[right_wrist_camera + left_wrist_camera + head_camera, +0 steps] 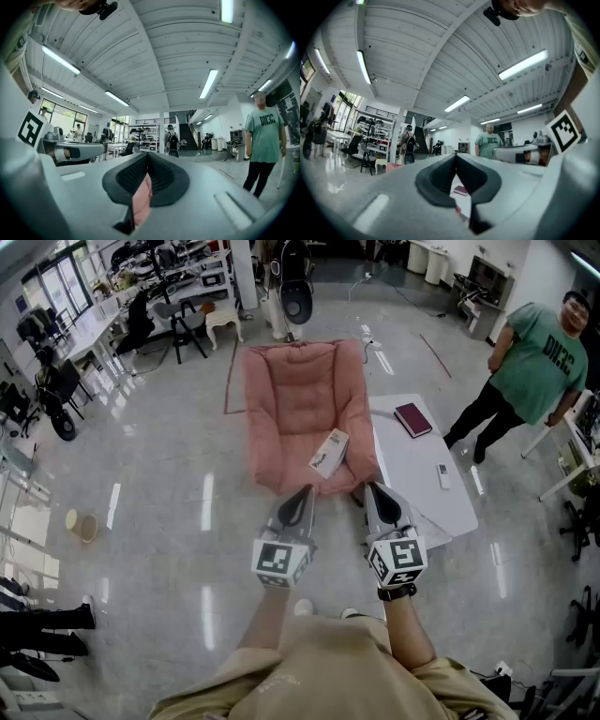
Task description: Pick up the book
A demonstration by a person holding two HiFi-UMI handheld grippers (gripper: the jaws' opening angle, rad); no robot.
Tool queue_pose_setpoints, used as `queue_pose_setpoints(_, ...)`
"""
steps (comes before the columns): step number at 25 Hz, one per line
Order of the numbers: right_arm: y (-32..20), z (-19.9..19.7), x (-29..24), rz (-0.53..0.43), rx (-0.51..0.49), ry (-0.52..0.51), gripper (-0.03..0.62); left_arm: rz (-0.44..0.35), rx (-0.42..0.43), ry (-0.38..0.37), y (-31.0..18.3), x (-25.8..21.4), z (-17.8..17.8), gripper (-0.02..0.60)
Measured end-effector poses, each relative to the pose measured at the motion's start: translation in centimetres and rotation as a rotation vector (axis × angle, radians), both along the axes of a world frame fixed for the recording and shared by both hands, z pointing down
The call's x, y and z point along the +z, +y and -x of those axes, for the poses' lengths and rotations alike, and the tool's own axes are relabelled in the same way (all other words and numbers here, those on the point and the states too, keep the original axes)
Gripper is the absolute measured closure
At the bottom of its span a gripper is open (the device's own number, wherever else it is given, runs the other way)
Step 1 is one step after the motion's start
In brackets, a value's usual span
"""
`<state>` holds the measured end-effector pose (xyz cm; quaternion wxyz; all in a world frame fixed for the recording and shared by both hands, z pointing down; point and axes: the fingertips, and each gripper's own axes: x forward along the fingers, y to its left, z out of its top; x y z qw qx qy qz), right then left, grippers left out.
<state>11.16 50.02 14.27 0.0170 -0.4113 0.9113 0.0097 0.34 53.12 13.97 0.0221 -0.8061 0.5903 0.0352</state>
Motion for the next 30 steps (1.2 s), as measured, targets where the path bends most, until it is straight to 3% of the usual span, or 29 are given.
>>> queue_pose_setpoints(4, 0.0, -3.1, -0.5, -0.04, -0.048, 0.003, 0.588, 0.01, -0.025, 0.003, -0.1, 0.2, -3.1, 0.58)
queue_pose_setpoints(10, -1.1, -8.2, 0.0, 0.007, -0.08, -0.074, 0.588, 0.052, -0.052, 0.036, 0.5, 1.6, -8.5, 0.58)
queue_pose_setpoints(15, -3.7, -11.2, 4.9, 0.157, -0.073, -0.116, 0.588, 0.109, -0.111, 0.073, 1.0, 5.5, -10.9, 0.58)
queue_pose_setpoints(18, -4.3, -11.2, 6.6, 0.198, -0.1, -0.099, 0.588, 0.147, -0.148, 0.071, 0.1, 6.9, -10.0, 0.578)
queue_pose_setpoints(23, -8.9, -9.6, 7.6, 0.211, -0.081, -0.086, 0.588, 0.141, -0.149, 0.051, -4.3, 7.0, -7.2, 0.578)
queue_pose_setpoints(30, -19.4, -4.1, 10.0, 0.261, -0.033, -0.045, 0.588, 0.169, -0.092, 0.064, -15.4, 8.8, -0.3, 0.578)
